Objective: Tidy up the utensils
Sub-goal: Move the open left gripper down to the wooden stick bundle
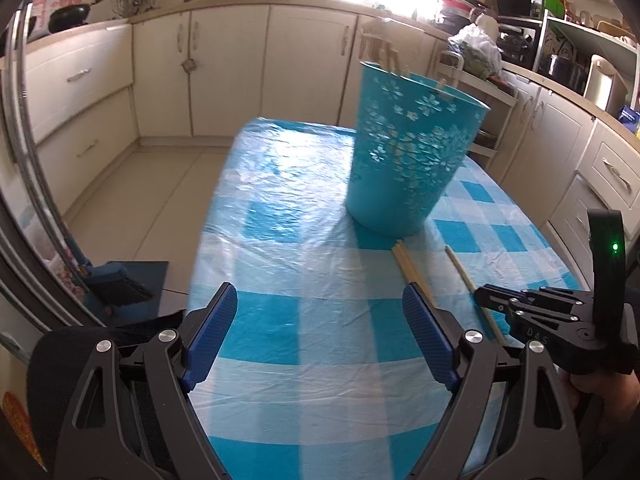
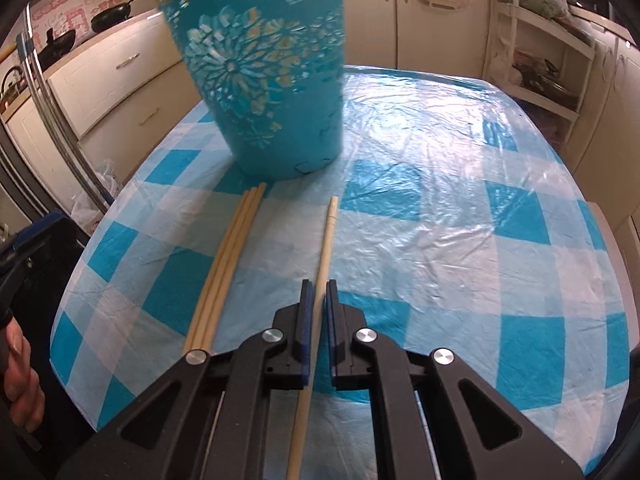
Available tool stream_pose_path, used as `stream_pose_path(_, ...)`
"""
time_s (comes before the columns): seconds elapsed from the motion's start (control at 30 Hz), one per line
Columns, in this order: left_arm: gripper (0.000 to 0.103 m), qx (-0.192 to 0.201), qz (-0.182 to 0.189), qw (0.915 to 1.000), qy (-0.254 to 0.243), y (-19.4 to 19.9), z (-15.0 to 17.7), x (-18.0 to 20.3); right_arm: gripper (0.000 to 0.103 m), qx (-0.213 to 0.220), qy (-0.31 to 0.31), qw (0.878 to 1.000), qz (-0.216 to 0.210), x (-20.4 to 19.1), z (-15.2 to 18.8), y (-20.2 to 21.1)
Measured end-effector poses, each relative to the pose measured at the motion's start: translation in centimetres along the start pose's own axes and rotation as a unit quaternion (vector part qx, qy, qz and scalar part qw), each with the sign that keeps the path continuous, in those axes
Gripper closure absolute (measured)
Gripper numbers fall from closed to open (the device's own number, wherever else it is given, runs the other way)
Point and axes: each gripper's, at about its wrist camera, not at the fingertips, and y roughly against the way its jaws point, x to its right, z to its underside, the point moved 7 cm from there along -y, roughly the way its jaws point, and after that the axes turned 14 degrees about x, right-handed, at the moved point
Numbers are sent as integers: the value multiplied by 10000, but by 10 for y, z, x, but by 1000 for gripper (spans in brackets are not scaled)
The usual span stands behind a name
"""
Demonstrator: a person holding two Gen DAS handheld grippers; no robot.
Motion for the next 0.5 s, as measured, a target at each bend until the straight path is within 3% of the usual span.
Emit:
stream_pose_path(0.27,22,-619,-129,9978,-199,-41,13,32,96,113,-131,9997,-166,-1,-13,-12)
stream_pose_path(0.5,22,-875,-226,9956,-244,-60,21,43,96,189,-313,9991,-231,8,-13,-12)
